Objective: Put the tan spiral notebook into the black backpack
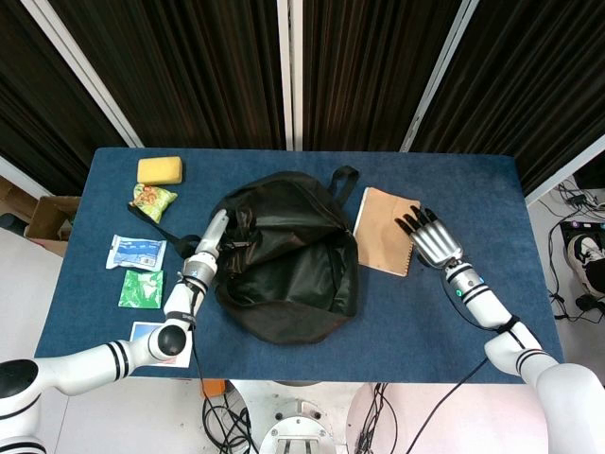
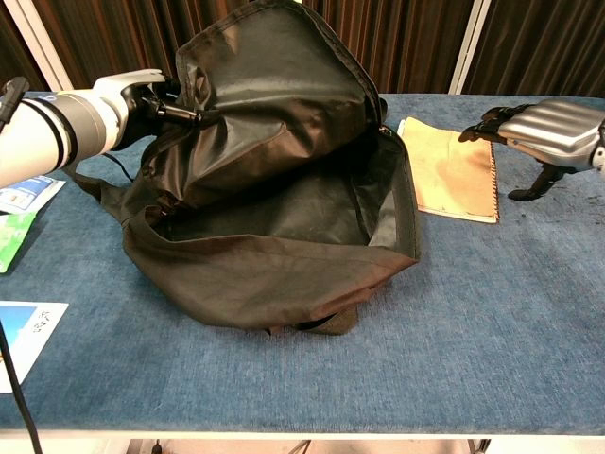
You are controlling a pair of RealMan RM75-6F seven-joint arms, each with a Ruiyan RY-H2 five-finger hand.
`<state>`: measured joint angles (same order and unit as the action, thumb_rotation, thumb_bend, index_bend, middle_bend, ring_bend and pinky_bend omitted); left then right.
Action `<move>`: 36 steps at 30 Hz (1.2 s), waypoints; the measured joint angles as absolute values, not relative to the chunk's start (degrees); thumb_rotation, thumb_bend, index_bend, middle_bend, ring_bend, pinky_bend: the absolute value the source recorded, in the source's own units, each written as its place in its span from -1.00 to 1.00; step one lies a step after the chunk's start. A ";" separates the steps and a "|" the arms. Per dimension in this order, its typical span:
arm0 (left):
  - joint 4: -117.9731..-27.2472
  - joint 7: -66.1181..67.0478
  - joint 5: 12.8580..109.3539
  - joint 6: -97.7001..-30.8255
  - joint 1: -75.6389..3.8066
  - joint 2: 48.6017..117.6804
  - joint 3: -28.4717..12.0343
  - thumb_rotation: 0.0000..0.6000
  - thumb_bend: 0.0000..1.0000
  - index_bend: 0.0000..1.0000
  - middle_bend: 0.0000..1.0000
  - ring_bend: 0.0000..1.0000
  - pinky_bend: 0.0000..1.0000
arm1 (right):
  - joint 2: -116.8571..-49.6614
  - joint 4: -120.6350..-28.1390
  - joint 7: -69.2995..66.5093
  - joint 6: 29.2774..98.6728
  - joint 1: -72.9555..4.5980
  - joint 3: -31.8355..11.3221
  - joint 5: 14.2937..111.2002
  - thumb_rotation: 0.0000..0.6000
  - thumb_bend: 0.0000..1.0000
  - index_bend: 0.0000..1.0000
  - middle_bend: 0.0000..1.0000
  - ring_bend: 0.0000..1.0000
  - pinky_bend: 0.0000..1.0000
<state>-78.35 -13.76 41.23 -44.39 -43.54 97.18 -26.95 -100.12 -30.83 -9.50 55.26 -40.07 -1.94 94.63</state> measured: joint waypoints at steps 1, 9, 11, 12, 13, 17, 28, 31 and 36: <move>-78.24 -13.94 41.20 -44.26 -43.54 97.17 -26.92 1.00 0.02 0.27 0.40 0.16 -0.31 | -100.82 -29.72 -10.15 55.42 -40.28 -1.73 94.73 1.00 -0.65 -0.69 -0.64 -0.91 -0.59; -78.00 -14.65 41.37 -44.05 -43.46 97.21 -26.45 1.00 0.02 0.27 0.39 0.15 -0.31 | -105.15 -22.74 -13.64 56.86 -41.43 -0.04 95.28 1.00 -0.65 -0.69 -0.66 -0.91 -0.61; -78.12 -14.75 41.45 -44.03 -43.43 97.19 -26.32 1.00 0.02 0.27 0.39 0.15 -0.31 | -106.07 -21.54 -14.18 56.94 -41.68 0.16 95.21 1.00 -0.65 -0.69 -0.66 -0.91 -0.61; -78.18 -14.77 41.50 -44.05 -43.42 97.16 -26.27 1.00 0.02 0.27 0.39 0.15 -0.31 | -106.46 -21.03 -14.33 56.93 -41.79 0.27 95.19 1.00 -0.64 -0.69 -0.66 -0.91 -0.62; -78.25 -14.77 41.54 -44.08 -43.40 97.12 -26.22 1.00 0.02 0.27 0.39 0.15 -0.31 | -106.88 -20.52 -14.52 56.95 -41.91 0.38 95.19 1.00 -0.63 -0.69 -0.66 -0.91 -0.62; -78.73 -14.90 41.64 -44.33 -43.24 96.87 -26.12 1.00 0.03 0.26 0.39 0.15 -0.31 | -108.58 -18.43 -15.72 57.44 -42.36 0.76 95.19 1.00 -0.39 -0.69 -0.65 -0.91 -0.62; -79.60 -15.38 41.93 -44.81 -42.74 96.32 -25.78 1.00 0.03 0.25 0.39 0.15 -0.31 | -113.56 -13.55 -19.40 57.94 -45.07 -0.38 93.33 1.00 0.26 -0.69 -0.62 -0.89 -0.60; -79.66 -15.62 42.06 -44.88 -42.59 96.18 -25.76 1.00 0.03 0.25 0.39 0.15 -0.31 | -114.26 -13.17 -19.90 58.18 -45.92 -0.61 93.00 1.00 0.29 -0.69 -0.61 -0.89 -0.60; -79.40 -16.08 42.21 -44.82 -42.47 96.17 -25.74 1.00 0.03 0.25 0.39 0.15 -0.31 | -115.20 -13.40 -20.30 57.76 -47.29 -0.60 92.78 1.00 -0.08 -0.67 -0.56 -0.89 -0.59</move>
